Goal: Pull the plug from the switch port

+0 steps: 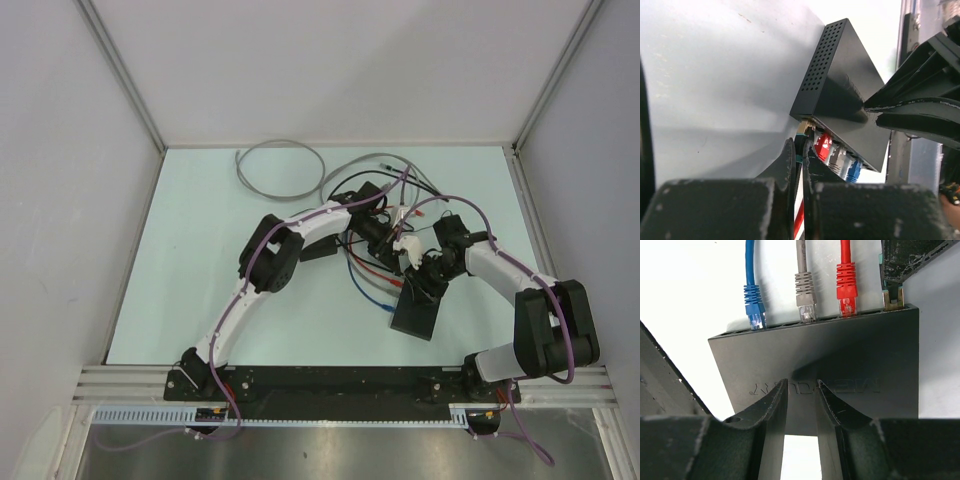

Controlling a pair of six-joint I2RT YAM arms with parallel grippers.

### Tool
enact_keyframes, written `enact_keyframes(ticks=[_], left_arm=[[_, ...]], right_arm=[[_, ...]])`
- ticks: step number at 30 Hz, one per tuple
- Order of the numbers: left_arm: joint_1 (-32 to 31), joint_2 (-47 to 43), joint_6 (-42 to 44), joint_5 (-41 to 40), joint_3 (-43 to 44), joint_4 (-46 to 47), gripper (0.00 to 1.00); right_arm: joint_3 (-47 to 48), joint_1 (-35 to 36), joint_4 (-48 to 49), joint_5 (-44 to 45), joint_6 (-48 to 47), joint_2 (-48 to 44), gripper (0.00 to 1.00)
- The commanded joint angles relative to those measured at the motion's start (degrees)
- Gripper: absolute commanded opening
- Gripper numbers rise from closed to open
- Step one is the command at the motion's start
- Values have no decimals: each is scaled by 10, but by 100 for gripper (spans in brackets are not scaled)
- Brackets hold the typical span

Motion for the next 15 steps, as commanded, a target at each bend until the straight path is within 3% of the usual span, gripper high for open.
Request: enact_keyframes(ticks=[1,11,15], left_arm=[[0,18,74,-135,1,-64,0],[7,39,77,-155,67,-124,0],[14,41,62,-89,62,-116,1]], right_arm=[[-15,4,16,24,-6,-5,33],[-24,9,24,36,-10,-3,33],[-24,9,23,36,-9,-3,33]])
